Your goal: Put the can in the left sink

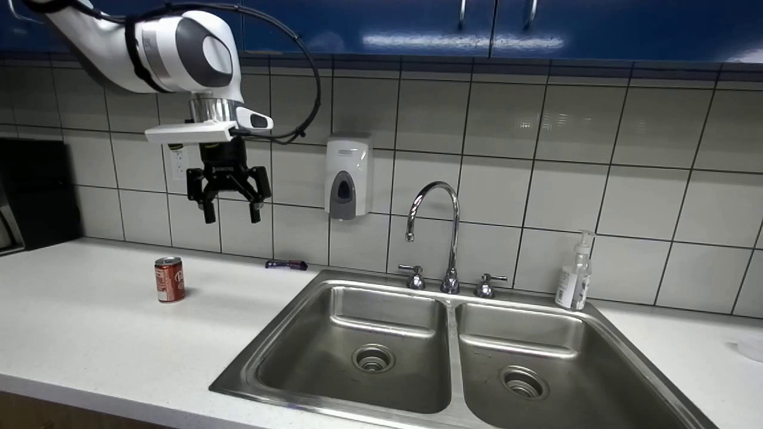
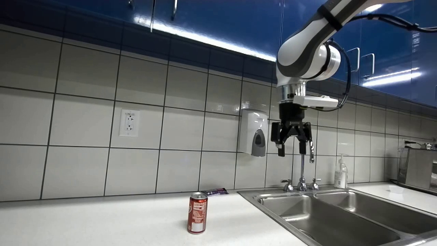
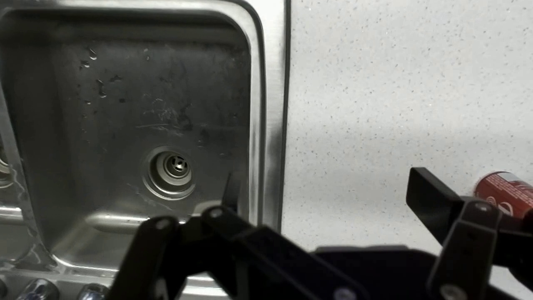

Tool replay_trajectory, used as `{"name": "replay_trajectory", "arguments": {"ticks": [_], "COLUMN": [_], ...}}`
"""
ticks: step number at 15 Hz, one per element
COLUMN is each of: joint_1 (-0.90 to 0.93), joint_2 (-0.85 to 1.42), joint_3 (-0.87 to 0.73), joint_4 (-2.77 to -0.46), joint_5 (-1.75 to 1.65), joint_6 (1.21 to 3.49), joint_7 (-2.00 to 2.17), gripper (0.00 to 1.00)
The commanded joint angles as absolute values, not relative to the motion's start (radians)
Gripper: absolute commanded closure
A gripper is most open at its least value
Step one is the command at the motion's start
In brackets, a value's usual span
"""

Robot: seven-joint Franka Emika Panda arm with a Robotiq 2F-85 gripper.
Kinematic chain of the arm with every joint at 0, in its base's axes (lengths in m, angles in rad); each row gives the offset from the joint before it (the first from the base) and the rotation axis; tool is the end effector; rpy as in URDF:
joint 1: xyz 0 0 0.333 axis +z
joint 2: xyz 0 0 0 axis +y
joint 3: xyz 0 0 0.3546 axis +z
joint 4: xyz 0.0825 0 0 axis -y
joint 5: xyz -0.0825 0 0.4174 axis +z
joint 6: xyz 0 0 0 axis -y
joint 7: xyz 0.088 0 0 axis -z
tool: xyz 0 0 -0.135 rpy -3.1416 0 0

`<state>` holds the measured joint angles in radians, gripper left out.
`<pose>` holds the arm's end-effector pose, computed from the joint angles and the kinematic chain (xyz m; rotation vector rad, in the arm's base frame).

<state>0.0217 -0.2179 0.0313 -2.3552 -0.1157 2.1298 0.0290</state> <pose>0.4873 0.0182 0.4074 3.0340 0.1291 -0.0054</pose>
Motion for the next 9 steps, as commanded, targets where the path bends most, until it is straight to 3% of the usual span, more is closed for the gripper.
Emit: {"name": "replay_trajectory", "arguments": {"ticks": [1, 9], "joint_1": [0.051, 0.104], "joint_2": [-0.129, 0.051], "joint_3": [0.048, 0.087], "joint_4": [-2.341, -2.314], "joint_5": [-0.099, -0.105], "joint_6": [2.213, 2.358], "joint_7": [-0.007, 0.026], "gripper": [0.00, 0.00]}}
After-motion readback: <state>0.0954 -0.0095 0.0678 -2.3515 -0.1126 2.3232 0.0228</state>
